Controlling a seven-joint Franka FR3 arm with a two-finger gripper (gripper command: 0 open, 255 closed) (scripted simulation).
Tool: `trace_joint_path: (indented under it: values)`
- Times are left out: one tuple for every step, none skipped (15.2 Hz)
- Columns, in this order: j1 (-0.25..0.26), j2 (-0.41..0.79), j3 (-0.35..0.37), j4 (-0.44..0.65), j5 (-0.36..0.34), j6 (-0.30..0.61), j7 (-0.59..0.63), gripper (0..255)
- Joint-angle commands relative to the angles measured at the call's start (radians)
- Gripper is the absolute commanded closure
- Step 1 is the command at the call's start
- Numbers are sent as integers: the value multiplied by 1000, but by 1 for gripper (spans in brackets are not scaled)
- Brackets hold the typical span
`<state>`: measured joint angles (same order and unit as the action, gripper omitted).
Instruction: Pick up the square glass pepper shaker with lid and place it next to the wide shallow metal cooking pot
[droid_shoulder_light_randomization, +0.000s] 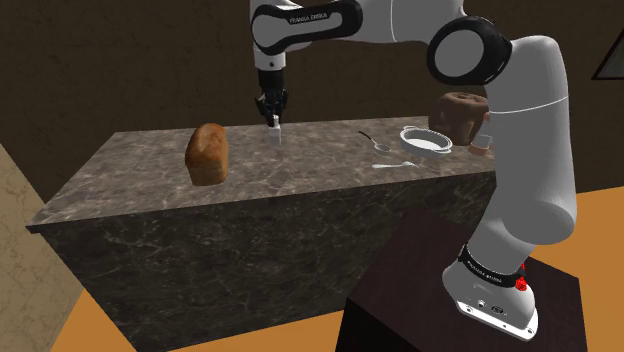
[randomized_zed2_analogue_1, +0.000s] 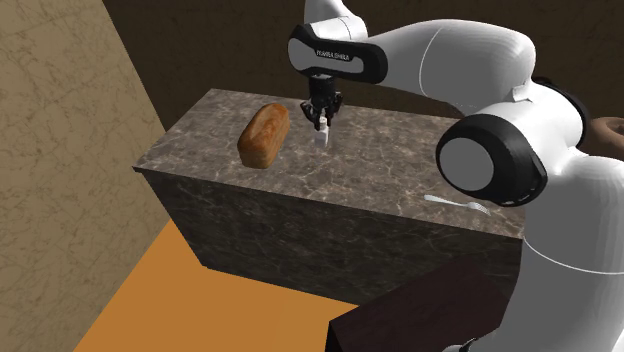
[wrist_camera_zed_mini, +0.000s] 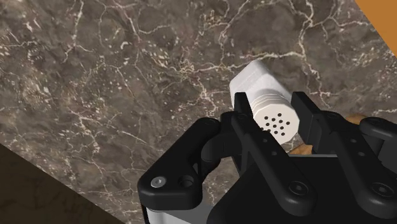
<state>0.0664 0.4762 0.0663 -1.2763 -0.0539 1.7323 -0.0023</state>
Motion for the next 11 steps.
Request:
trace_joint_path:
  values:
    - [1,1,0,27,0,-27,0,255]
    - [2,3,0,43,0,-41,0,255]
    - [2,4,0,59,0,-55,-1,255]
    - [3,7,0,76,0,-70,-1,255]
    - [3,9,0,94,0,-85,-1,255]
    - [4,12,0,112,0,-100,-2,255]
    - [4,16,0,131,0,-116,-2,255]
    - [5,20,0,151,-1,-132,-3,255]
    - [5,20,0,156,-1,-136,-3,255]
    - [-11,-7,-4,114,3,-120,-21,255]
    - [-27,-32,-8,75,5,-106,-39,255]
